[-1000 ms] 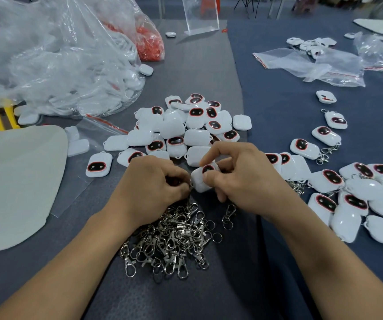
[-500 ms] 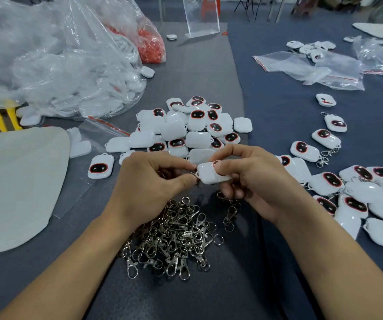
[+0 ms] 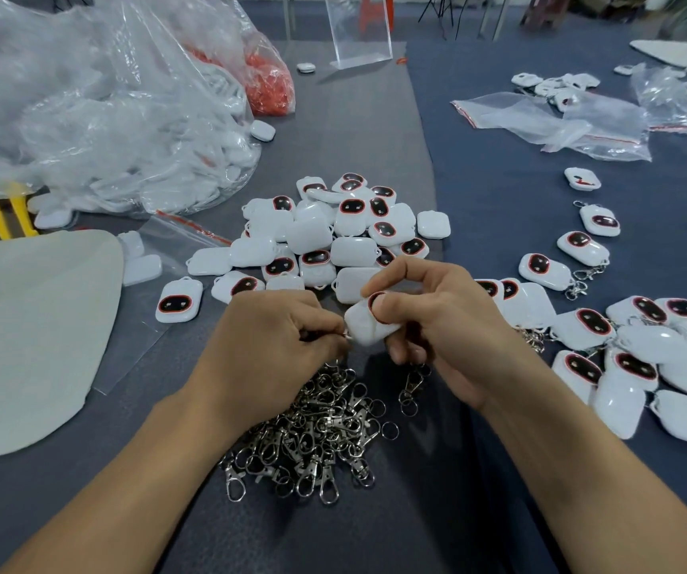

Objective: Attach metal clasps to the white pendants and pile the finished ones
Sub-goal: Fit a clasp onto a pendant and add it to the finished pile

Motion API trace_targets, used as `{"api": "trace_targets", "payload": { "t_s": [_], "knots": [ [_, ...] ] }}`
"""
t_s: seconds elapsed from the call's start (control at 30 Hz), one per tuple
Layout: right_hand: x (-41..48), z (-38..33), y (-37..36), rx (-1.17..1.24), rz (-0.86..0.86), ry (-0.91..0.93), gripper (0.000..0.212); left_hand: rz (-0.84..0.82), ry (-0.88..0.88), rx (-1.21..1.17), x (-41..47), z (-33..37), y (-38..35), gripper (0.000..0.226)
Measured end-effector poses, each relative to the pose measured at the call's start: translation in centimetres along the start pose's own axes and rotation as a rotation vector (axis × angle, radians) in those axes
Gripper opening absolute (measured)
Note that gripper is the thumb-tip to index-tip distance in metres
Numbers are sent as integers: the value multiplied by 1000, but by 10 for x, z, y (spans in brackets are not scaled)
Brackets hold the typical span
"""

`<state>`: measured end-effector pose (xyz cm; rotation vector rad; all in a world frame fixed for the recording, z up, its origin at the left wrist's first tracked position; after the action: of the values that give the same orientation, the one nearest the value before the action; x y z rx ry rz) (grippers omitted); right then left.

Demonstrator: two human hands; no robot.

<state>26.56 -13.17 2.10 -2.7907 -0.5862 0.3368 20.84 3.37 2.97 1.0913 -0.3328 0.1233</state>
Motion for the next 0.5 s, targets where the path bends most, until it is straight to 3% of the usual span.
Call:
{"api": "trace_targets", "payload": {
  "t_s": [0.07,0.17,0.27,0.37,0.43,0.5],
  "knots": [
    [1,3,-2,77,28,-15,17,90,-4,48,0,1,3,4],
    [2,4,-4,218,31,-85,14,156,108,-204,1,-6,5,5],
    [1,2,-5,292,8,-120,12,53,286,-600,4,-10,-3,12],
    [-1,1,-5,309,2,-107,13,-14,366,-798,5,-7,-11,24],
    [-2,-1,-5,307,-1,-74,14,-26,376,-814,5,-6,-11,26],
    [-3,-3,-5,292,15,-17,17,14,336,-680,5,-7,-6,19]
  ]
}}
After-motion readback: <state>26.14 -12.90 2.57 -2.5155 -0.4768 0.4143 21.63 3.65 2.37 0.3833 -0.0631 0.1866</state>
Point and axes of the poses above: each hand's wrist, its own x-axis towards the middle knuckle, its own y-axis out of the back of the hand, z = x × y, the point moved 4 cm from there along x, towards the middle knuckle, and after that the axes turned 14 degrees about x, right-handed, at the moved point
